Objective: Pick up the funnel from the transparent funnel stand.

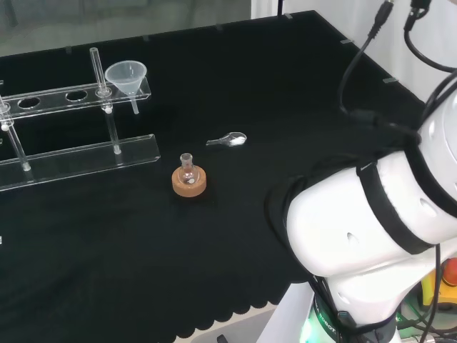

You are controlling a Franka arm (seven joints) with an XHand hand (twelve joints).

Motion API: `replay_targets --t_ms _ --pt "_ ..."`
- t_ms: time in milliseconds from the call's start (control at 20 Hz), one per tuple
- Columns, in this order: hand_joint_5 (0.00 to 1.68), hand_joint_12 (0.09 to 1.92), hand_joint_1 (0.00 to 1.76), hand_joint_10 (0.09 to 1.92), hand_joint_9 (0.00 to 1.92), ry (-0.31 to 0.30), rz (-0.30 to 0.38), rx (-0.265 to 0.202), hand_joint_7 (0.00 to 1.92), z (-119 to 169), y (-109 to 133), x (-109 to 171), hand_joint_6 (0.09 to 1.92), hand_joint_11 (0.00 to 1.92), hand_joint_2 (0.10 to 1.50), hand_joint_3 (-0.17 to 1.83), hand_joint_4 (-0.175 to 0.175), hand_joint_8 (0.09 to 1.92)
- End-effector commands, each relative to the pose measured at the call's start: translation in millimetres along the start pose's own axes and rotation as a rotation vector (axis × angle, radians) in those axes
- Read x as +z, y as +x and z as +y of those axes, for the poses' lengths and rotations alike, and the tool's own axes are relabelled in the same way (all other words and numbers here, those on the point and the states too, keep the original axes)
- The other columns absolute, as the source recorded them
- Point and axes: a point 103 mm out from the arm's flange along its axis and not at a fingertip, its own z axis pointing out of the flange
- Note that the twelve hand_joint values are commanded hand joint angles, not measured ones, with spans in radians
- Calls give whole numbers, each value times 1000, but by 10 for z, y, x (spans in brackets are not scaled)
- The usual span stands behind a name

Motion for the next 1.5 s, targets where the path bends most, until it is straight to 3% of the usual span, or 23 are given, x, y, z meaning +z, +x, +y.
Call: replay_targets --t_ms 50,400,850,1500 --pt "0 356 220 87 0 -25 29 -48 0 300 150 164 87 0 594 85 84 87" --pt "0 353 226 87 0 -32 36 -76 0 416 600 365 87 0 599 82 81 87" --pt "0 356 235 87 0 13 23 -72 0 405 1205 742 87 0 603 77 79 87" --pt "0 362 272 87 0 71 15 -63 0 579 1797 1127 87 0 617 74 71 87"
